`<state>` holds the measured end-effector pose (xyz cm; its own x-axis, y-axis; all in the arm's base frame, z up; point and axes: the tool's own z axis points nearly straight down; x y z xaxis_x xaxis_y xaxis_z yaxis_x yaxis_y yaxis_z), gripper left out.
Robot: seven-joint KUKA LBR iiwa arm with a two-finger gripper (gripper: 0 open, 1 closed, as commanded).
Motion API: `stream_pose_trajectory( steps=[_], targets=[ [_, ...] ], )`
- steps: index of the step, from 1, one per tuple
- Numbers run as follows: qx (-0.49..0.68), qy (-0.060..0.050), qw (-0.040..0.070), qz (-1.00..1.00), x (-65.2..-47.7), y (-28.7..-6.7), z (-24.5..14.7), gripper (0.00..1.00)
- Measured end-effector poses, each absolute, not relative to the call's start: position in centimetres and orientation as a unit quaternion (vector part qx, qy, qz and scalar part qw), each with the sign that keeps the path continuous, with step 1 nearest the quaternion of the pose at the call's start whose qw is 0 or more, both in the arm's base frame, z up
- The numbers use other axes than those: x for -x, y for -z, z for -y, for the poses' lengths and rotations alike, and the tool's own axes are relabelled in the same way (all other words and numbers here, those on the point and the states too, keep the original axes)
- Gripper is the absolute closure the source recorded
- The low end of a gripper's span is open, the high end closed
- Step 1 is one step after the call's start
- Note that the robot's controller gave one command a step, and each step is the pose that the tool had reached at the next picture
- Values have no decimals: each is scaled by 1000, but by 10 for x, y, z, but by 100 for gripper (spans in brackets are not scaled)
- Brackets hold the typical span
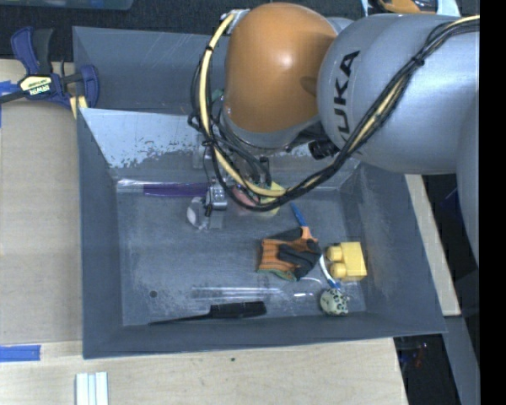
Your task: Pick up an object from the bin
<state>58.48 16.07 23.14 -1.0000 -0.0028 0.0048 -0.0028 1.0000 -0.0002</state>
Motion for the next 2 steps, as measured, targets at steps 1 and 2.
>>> stream_pose_trajectory(
  steps=[1,2],
  targets=[
    [0,1,-2,1000,-587,-236,-160,0],
    [-13,1,-4,1000,-611,-144,-126,0]
  ],
)
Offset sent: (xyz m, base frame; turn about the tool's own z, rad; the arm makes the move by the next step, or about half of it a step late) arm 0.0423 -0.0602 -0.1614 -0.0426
